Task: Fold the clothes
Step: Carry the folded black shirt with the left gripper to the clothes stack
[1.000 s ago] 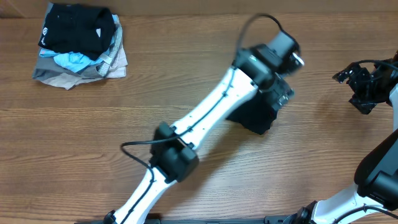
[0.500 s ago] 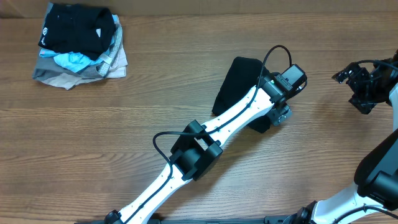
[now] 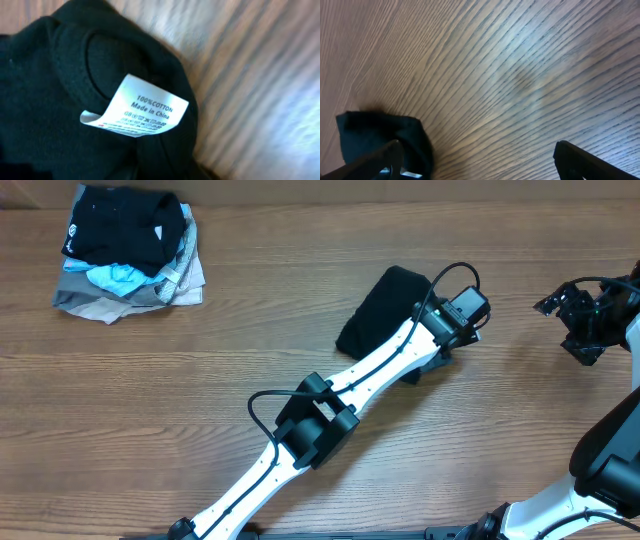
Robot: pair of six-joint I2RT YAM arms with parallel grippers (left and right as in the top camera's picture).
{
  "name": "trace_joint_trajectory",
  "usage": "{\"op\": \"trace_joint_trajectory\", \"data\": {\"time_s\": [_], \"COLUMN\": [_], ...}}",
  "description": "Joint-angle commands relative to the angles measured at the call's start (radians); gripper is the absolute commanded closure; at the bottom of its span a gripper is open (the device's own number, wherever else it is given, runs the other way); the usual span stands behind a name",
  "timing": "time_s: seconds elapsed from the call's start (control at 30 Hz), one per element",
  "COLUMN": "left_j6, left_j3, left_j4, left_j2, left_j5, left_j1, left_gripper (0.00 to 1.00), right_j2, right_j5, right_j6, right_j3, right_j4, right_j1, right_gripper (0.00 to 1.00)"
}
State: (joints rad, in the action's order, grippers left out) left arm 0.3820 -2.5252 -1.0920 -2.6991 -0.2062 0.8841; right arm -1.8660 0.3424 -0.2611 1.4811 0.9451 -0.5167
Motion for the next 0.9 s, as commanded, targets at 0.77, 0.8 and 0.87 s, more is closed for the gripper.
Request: {"op": "trace_joint_trajectory", "data": {"time_s": [0.77, 0.8, 0.87], "left_j6": [-0.05, -0.04, -0.024], "left_j3": [0.006, 0.006, 0.006], "left_j4": [-0.1, -0.101, -0.1], "left_j2": [0.499, 0.51, 0.526], "left_j5": [0.02, 0.015, 0.006], "left_j1": [-0.578, -0.597, -0.63], "left_gripper": [0.96, 0.96, 0.96], "right_j2": [0.007, 0.007, 0.007], "right_j5": [-0.008, -0.006, 0.003], "right_j6": [0.006, 0.006, 0.006], "right_j3": [0.018, 0.018, 0.018], "right_j4": [-0.019, -0.019, -0.019], "right_j1": [0.0, 0.0, 0.001], "right_gripper": [0.0, 0.0, 0.0]}}
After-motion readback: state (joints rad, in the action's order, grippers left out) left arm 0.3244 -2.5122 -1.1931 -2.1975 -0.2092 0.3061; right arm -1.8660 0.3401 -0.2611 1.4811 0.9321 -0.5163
